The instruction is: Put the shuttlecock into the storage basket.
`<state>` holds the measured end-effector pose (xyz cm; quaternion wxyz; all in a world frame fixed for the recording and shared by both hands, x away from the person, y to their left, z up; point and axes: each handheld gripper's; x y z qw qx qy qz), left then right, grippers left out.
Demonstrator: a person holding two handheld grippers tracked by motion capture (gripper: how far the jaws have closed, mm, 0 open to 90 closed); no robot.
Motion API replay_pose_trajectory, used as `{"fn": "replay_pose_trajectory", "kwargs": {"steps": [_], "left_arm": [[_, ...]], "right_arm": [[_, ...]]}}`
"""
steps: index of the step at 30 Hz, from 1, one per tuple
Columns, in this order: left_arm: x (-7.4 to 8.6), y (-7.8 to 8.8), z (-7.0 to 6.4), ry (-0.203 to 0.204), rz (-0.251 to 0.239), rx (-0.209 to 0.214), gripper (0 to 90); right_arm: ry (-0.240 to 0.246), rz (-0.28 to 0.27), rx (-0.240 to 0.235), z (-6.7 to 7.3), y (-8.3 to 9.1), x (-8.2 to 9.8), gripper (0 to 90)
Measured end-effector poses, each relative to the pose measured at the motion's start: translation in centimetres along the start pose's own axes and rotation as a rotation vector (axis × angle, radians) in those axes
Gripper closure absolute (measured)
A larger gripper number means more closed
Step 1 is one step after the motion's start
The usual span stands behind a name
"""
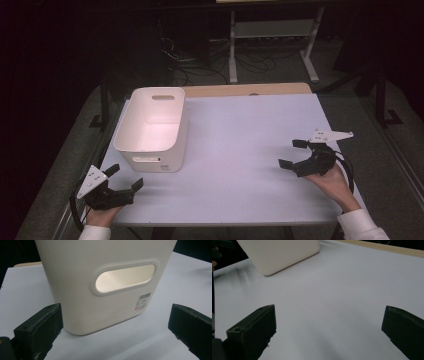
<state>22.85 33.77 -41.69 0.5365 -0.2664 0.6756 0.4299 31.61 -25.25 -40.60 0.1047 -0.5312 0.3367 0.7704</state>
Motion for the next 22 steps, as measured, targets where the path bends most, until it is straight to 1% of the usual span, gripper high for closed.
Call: {"fn": "replay_pose_trajectory", "kwargs": {"steps": [7, 8, 10, 13, 15, 22], "left_arm": [[0.0, 0.0, 0.0, -0.001, 0.001, -0.002, 0.0], [0.0, 0.0, 0.0, -0.001, 0.001, -0.002, 0.0], [0.0, 0.0, 0.0, -0.001, 0.004, -0.002, 0.0], [0.0, -0.1, -0.1, 0.002, -0.004, 0.002, 0.0], [0.0, 0.0, 0.0, -0.013, 0.0, 0.005, 0.0], [0.0, -0.1, -0.1, -0.017, -0.002, 0.002, 0.0]], "right_arm": [[-0.001, 0.004, 0.022, 0.0, 0.9, 1.0, 0.0], [0.005, -0.002, 0.025, 0.0, 1.0, 1.1, 0.0], [0.008, 0.003, 0.036, 0.0, 1.3, 1.4, 0.0], [0.006, 0.003, 0.042, 0.0, 1.6, 1.8, 0.0], [0.003, 0.003, 0.047, 0.0, 1.8, 2.0, 0.0], [0.014, -0.009, 0.063, 0.3, 2.2, 2.6, 0.0]]}}
Point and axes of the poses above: each handheld gripper's, and its own axes: y roughly backward along the jaws, x roughly out of its underside, z roughly to its left, and after that the axes turned 4 degrees about -z, right-handed
